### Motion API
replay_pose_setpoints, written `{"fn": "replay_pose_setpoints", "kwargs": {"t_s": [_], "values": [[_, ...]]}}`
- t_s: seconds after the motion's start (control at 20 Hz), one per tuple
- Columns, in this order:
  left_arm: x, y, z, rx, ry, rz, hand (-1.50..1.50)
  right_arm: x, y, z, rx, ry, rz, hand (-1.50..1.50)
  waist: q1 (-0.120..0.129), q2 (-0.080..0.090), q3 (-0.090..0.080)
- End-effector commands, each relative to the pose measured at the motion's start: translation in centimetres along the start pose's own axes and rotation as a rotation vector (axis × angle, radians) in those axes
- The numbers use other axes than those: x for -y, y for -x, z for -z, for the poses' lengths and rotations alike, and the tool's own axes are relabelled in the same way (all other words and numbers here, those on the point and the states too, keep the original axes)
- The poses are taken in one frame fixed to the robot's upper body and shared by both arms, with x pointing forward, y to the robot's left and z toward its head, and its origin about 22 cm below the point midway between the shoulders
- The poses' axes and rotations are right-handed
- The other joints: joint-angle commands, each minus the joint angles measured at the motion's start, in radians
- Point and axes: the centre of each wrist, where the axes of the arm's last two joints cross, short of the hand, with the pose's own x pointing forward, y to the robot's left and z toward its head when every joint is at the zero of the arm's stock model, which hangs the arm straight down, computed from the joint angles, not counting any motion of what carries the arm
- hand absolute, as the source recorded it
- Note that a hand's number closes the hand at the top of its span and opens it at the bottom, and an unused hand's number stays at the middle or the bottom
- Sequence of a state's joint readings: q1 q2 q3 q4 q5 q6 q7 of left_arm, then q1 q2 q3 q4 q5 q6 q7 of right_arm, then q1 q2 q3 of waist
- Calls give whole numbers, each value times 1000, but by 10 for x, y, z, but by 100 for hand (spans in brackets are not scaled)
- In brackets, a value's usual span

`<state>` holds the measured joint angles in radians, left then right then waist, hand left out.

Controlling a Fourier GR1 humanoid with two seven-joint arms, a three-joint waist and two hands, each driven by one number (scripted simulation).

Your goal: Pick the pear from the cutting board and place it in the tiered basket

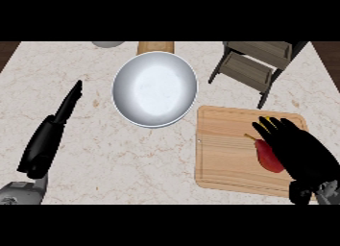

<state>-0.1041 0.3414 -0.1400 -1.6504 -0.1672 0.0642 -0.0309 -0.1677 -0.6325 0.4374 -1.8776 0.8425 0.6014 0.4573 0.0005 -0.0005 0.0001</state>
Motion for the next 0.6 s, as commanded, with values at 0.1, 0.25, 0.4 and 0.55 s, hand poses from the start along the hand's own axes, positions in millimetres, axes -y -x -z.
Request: {"fn": "replay_pose_setpoints", "kwargs": {"t_s": [0.1,0.25,0.4,0.55], "values": [[11,-3,-4,8,9,-14,0,-23,28,24,-6,10,17,-150,3,1,0],[0,10,-5,7,-1,-19,0,-5,8,7,4,-6,29,-150,-1,0,0],[11,9,2,-6,16,-9,0,-26,23,35,-16,-20,57,-150,0,1,0],[5,1,-13,13,8,-16,0,-27,18,53,-21,-10,53,-150,7,1,0]]}}
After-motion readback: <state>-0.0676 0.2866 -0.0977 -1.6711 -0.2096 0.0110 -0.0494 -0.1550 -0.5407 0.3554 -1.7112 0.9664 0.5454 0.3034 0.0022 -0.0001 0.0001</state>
